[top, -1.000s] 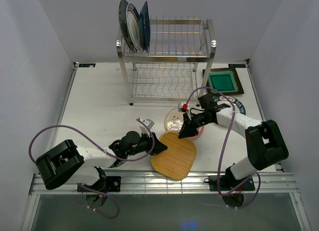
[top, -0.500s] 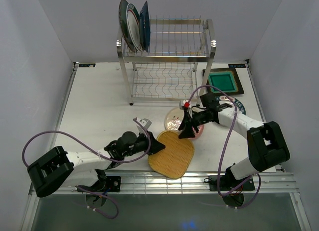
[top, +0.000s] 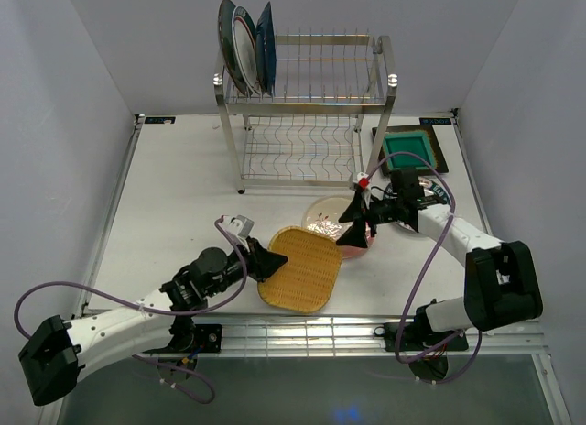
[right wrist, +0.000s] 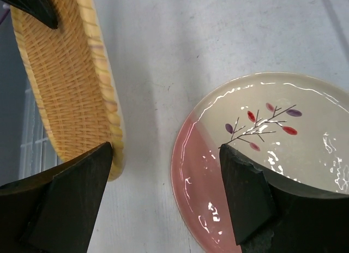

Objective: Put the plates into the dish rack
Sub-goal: Pick up the plate from the corner of the board.

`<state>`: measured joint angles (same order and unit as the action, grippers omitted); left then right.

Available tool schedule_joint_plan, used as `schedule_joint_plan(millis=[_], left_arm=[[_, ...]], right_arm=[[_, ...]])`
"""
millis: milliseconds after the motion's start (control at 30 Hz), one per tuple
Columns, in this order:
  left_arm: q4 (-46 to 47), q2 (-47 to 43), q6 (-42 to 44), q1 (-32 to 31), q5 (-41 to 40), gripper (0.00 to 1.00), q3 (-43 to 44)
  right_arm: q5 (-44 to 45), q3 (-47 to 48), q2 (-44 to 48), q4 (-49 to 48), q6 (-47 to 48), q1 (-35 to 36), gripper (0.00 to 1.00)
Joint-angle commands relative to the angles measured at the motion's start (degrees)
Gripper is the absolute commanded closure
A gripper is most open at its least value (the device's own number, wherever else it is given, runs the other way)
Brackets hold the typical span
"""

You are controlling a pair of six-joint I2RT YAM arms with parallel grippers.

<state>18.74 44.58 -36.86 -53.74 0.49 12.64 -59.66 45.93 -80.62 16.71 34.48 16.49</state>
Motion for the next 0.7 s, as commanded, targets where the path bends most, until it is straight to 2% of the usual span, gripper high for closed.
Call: schedule_joint_plan(millis=[0,167,333,467,667], left_arm=[[-1.42,-5.98,-0.58,0.12,-3.83,1.00,0.28],[-2.13,-10.38,-1.81,0.12,-5.77,1.00,1.85],[-2.92,-9.07,-1.11,0.21,-7.08,1.00,7.38],[-2.66,-6.18,-0.06,0.12,-8.40,1.00,11.78],[-2.39,1.20,3.63,-0.76,-7.26,1.00,23.55]], right_arm=[[-1.43,-1.63,3.09,-7.82,-4.94,-2.86,0.16],[-0.02,-5.06,5.64,-18.80,-13.55,-7.25,0.16],[3.13,-8.48,7.84,-27.85,-20.85,-10.60,0.17],[4.64,-8.76,7.06,-29.28,-22.09,-11.04,0.18],[4.46,-7.18,3.37,-29.02,-22.88,-12.18,0.19]])
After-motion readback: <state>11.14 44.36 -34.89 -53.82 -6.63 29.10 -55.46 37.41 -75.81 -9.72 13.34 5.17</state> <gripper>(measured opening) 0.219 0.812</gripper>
